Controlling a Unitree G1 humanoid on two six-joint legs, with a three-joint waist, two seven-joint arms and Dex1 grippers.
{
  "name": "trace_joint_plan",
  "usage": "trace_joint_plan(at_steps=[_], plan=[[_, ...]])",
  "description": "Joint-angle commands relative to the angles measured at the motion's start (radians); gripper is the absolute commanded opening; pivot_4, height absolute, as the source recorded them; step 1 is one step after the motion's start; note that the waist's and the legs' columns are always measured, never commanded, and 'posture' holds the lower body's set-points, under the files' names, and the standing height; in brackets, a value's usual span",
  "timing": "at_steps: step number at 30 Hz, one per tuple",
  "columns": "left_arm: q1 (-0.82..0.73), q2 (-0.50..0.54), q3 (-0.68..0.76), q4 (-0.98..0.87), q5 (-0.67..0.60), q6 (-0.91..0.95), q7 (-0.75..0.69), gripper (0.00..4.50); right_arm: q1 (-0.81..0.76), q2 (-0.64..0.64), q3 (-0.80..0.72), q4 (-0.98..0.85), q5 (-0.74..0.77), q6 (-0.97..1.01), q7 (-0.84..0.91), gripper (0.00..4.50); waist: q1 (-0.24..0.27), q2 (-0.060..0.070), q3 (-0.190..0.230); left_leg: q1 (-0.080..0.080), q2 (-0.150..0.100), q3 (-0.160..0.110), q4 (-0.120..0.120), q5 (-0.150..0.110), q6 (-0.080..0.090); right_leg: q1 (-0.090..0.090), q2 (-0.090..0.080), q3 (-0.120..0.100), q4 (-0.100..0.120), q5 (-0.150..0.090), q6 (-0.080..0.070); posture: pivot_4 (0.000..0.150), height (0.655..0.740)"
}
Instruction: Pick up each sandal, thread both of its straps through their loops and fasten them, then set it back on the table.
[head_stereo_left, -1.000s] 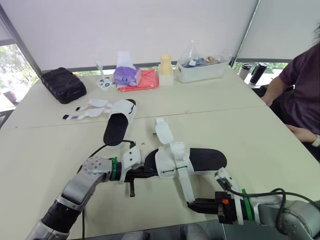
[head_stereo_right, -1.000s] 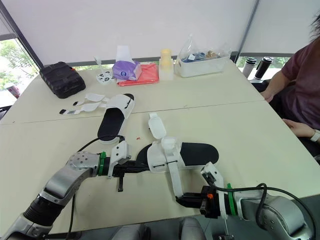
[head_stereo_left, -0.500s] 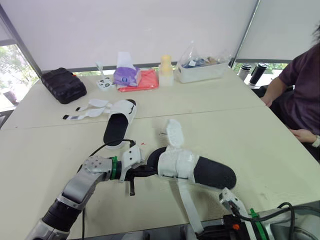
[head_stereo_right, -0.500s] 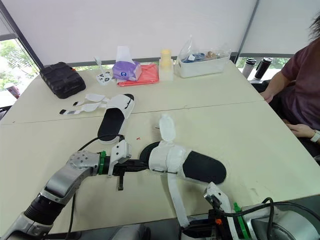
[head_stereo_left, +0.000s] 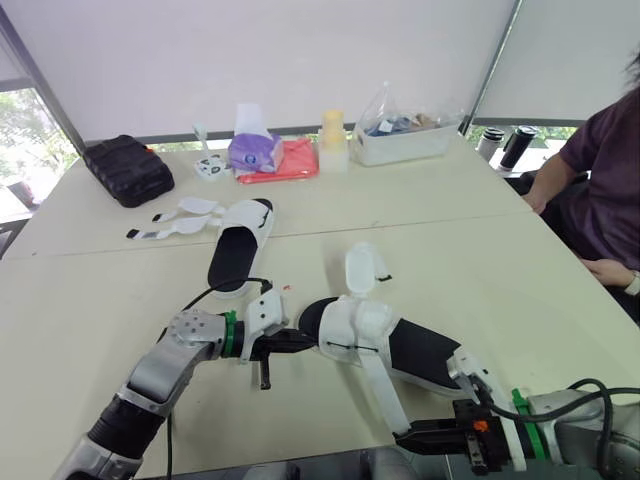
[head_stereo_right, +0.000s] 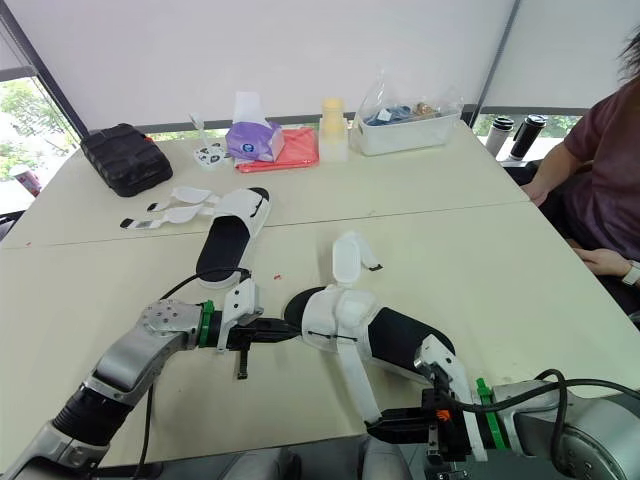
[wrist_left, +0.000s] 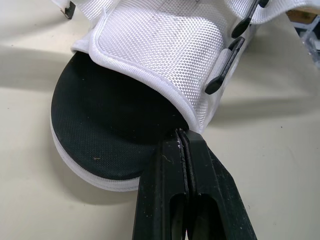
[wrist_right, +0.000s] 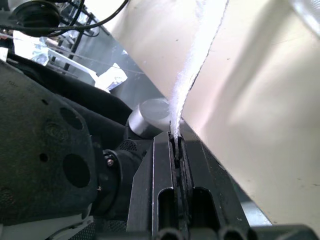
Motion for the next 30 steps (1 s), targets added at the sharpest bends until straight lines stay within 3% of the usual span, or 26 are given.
trace_joint_plan(at_steps=[1, 4, 11, 18, 23, 30], plan=[[0.019, 0.018, -0.02, -0.087, -0.088, 0.095, -0.066, 0.0, -0.008, -0.012, -0.046, 0.013, 0.006, -0.007, 0.007, 0.06, -0.001, 0.0, 0.0, 0.0, 0.0, 0.0, 0.0, 0.0, 0.0, 0.0, 0.0, 0.0, 0.0, 0.0, 0.0, 0.15, 0.74], [0.011, 0.029, -0.034, -0.14, -0.155, 0.19, -0.104, 0.0, 0.009, -0.034, -0.059, 0.011, -0.005, -0.005, 0.02, 0.06, 0.0, 0.0, 0.0, 0.0, 0.0, 0.0, 0.0, 0.0, 0.0, 0.0, 0.0, 0.0, 0.0, 0.0, 0.0, 0.15, 0.74], [-0.03, 0.019, -0.058, -0.093, -0.126, 0.177, -0.104, 0.0, 0.079, -0.055, -0.094, -0.015, -0.018, -0.015, 0.028, 0.06, 0.0, -0.001, 0.0, 0.0, 0.0, 0.0, 0.0, 0.0, 0.0, 0.0, 0.0, 0.0, 0.0, 0.0, 0.0, 0.15, 0.74], [-0.07, 0.085, 0.074, 0.009, -0.116, 0.108, -0.075, 0.0, 0.09, -0.044, -0.09, -0.016, -0.03, -0.02, 0.021, 0.06, 0.0, -0.001, 0.0, 0.0, 0.001, 0.0, 0.0, 0.0, 0.0, 0.0, 0.001, 0.0, 0.0, 0.0, 0.0, 0.15, 0.74], [-0.16, 0.025, 0.091, 0.172, -0.091, 0.031, -0.061, 0.0, 0.071, -0.041, -0.064, 0.001, -0.047, -0.024, 0.031, 0.06, 0.009, -0.001, 0.001, -0.001, -0.001, 0.0, 0.001, 0.0, 0.0, 0.0, 0.0, 0.0, 0.0, 0.0, 0.0, 0.15, 0.74], [-0.195, -0.084, -0.021, 0.27, -0.025, -0.048, -0.116, 0.0, 0.061, -0.048, -0.071, 0.019, -0.057, -0.025, 0.046, 0.06, 0.023, -0.001, 0.001, -0.001, -0.001, 0.0, 0.001, 0.0, 0.0, 0.0, 0.0, 0.0, -0.001, 0.0, 0.0, 0.15, 0.74]])
